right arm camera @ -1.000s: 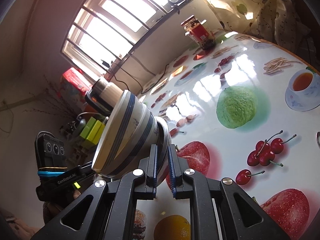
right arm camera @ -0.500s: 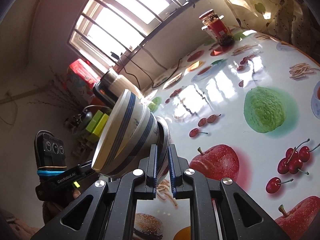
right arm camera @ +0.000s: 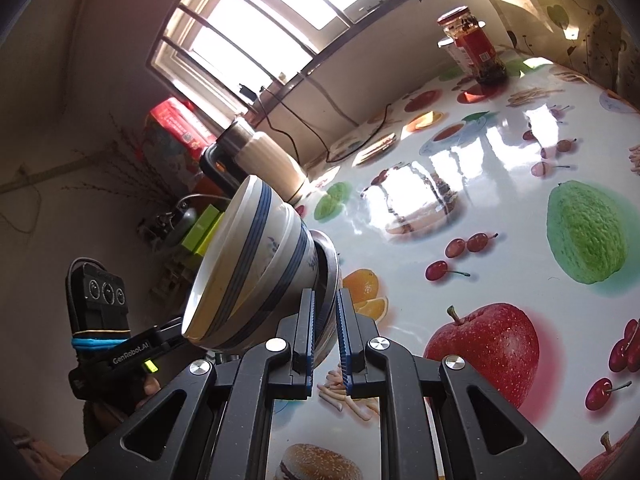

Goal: Organize plates and bowls
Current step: 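Lower the bowl stack onto the beige plate stack with the right tool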

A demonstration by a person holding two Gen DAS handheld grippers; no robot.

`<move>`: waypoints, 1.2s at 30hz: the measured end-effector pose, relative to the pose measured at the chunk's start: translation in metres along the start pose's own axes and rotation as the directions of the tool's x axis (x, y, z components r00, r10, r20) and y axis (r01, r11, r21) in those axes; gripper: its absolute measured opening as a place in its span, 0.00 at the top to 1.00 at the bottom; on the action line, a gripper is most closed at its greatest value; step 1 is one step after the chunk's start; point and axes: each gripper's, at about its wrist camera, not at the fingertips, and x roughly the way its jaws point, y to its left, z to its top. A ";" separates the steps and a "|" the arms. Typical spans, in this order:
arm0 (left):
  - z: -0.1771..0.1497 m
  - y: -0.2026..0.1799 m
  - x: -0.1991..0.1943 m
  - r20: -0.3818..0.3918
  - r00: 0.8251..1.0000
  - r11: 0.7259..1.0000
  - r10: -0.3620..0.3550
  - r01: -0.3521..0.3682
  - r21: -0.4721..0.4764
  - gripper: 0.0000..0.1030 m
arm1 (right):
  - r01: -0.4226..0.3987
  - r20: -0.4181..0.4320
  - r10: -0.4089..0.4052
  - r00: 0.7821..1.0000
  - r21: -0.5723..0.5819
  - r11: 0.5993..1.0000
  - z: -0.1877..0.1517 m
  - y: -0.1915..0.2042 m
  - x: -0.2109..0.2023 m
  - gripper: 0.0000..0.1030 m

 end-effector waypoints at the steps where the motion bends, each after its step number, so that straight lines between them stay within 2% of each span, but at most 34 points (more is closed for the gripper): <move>1: 0.001 0.002 -0.001 0.003 1.000 1.000 0.004 -0.004 -0.002 0.91 | -0.003 -0.004 0.003 1.000 0.000 1.000 0.001 0.001 0.002 0.88; 36: 0.015 0.075 -0.037 0.063 0.989 0.986 0.134 -0.127 -0.111 0.91 | -0.106 -0.137 0.097 0.986 -0.063 0.992 0.015 0.053 0.094 0.88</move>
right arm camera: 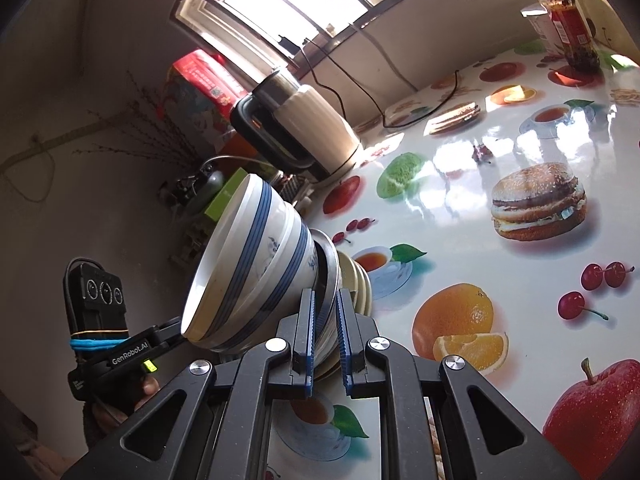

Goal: Organize plates and bowls
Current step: 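Lower the bowl stack onto the beige plate stack with the right tool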

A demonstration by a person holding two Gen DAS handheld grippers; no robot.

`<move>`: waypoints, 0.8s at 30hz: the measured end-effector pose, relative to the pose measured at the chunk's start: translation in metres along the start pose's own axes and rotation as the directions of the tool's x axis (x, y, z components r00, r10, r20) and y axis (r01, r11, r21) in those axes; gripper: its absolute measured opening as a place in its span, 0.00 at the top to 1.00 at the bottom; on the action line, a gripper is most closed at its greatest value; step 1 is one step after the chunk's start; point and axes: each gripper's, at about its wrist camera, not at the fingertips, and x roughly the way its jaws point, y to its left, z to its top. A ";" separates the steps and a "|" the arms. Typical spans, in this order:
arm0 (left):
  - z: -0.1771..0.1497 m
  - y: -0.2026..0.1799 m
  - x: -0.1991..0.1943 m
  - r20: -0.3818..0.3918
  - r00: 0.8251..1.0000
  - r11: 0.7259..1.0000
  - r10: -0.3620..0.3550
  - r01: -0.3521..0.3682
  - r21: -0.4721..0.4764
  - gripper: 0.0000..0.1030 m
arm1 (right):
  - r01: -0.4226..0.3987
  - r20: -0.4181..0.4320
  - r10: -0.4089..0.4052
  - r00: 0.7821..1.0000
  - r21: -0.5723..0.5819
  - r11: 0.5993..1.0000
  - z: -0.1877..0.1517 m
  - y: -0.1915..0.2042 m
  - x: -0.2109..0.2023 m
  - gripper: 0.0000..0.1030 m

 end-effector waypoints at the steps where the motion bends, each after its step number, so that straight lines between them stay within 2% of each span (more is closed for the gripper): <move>1: 0.000 0.002 0.000 0.000 1.000 1.000 0.003 -0.003 -0.001 0.91 | -0.001 -0.004 0.001 1.000 -0.002 1.000 0.001 0.001 0.002 0.88; 24: 0.003 0.038 0.007 -0.002 0.999 0.997 0.054 -0.054 -0.062 0.91 | -0.022 -0.069 0.021 0.997 -0.010 1.000 0.010 0.004 0.051 0.88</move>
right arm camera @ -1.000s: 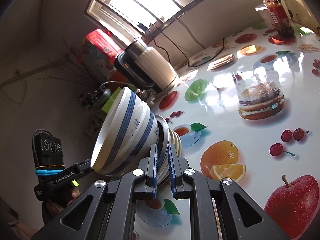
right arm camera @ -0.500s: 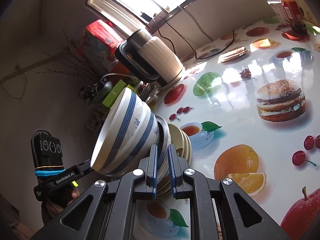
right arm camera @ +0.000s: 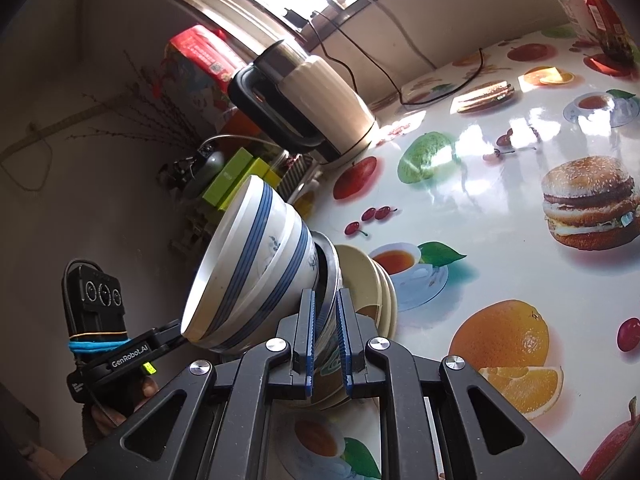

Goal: Organize plates and bowls
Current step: 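Lower the bowl stack onto the beige plate stack with the right tool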

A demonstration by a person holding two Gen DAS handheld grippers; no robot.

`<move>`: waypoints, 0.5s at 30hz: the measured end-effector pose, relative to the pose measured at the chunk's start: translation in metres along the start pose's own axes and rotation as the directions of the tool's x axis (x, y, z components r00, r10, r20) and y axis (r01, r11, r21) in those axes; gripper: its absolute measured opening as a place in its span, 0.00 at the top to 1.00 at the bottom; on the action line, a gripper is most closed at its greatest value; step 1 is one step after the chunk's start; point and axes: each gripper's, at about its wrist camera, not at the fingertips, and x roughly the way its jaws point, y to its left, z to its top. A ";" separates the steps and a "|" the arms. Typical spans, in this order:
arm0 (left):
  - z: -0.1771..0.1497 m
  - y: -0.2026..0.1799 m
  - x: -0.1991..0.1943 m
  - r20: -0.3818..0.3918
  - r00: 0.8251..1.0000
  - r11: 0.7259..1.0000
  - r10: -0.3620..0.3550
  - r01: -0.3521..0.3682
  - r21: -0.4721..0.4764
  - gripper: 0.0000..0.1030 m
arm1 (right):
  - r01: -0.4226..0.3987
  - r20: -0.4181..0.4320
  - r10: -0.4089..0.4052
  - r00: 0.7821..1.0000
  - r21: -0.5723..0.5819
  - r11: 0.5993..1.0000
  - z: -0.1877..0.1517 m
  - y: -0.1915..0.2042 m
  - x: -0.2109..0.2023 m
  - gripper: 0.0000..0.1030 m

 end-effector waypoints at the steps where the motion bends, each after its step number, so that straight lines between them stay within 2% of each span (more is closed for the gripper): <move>1: 0.000 0.001 0.000 0.001 1.000 1.000 0.001 -0.001 -0.001 0.91 | 0.000 -0.003 0.000 1.000 0.001 1.000 0.000 0.000 0.002 0.88; 15: -0.002 0.008 0.007 -0.014 1.000 0.999 0.019 -0.019 -0.025 0.91 | 0.006 -0.036 -0.006 0.999 0.009 1.000 0.002 -0.005 0.020 0.88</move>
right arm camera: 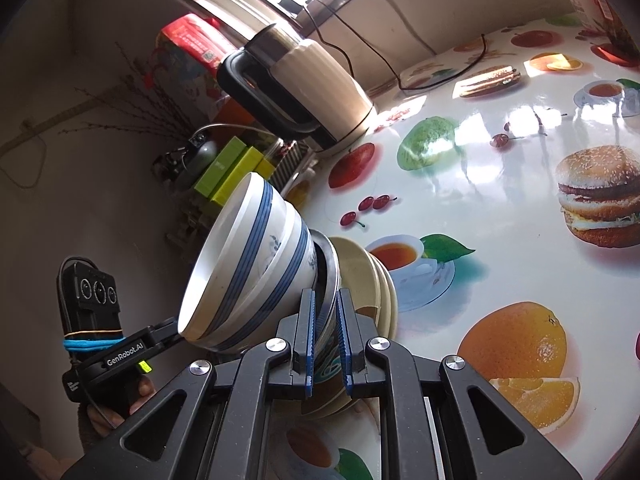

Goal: Organize plates and bowls
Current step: 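Lower the bowl stack onto the beige plate stack with the right tool, then open the right tool and release the bowls onto the plates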

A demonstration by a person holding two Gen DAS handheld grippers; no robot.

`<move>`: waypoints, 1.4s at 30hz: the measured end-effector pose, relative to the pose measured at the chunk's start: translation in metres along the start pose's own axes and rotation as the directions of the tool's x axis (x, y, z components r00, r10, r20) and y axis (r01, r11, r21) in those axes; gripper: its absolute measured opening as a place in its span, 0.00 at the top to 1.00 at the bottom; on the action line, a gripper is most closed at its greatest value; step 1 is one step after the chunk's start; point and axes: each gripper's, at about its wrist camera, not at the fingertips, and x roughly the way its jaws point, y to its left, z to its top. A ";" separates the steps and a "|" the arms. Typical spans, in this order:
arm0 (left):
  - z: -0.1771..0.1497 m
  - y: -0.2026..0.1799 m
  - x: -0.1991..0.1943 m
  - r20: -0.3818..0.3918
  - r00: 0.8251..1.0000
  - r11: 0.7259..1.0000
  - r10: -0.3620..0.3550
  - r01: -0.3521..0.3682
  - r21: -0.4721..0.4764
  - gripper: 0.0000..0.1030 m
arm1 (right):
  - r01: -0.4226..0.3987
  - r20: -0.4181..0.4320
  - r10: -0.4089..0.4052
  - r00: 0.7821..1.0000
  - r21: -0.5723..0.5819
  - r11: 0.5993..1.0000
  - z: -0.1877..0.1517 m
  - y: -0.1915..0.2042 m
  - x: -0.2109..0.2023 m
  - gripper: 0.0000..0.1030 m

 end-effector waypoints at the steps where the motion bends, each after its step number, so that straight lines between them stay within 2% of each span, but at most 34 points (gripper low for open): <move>1: 0.000 0.000 0.000 0.000 1.000 1.000 0.000 0.000 0.000 0.91 | -0.004 0.001 0.004 1.000 0.002 1.000 0.000 0.000 0.000 0.88; 30: -0.002 0.002 0.006 -0.016 1.000 1.000 0.010 -0.010 -0.013 0.90 | 0.045 0.002 -0.045 0.999 -0.038 0.998 0.001 0.007 -0.004 0.87; 37: -0.003 0.001 0.007 -0.019 0.999 1.000 0.028 -0.028 -0.006 0.87 | 0.053 0.010 -0.053 0.999 -0.040 0.998 0.001 0.007 -0.008 0.87; 42: -0.005 0.000 0.005 -0.015 0.998 0.998 0.061 -0.061 0.007 0.79 | 0.062 0.021 -0.061 0.998 -0.045 0.997 0.001 0.008 -0.013 0.84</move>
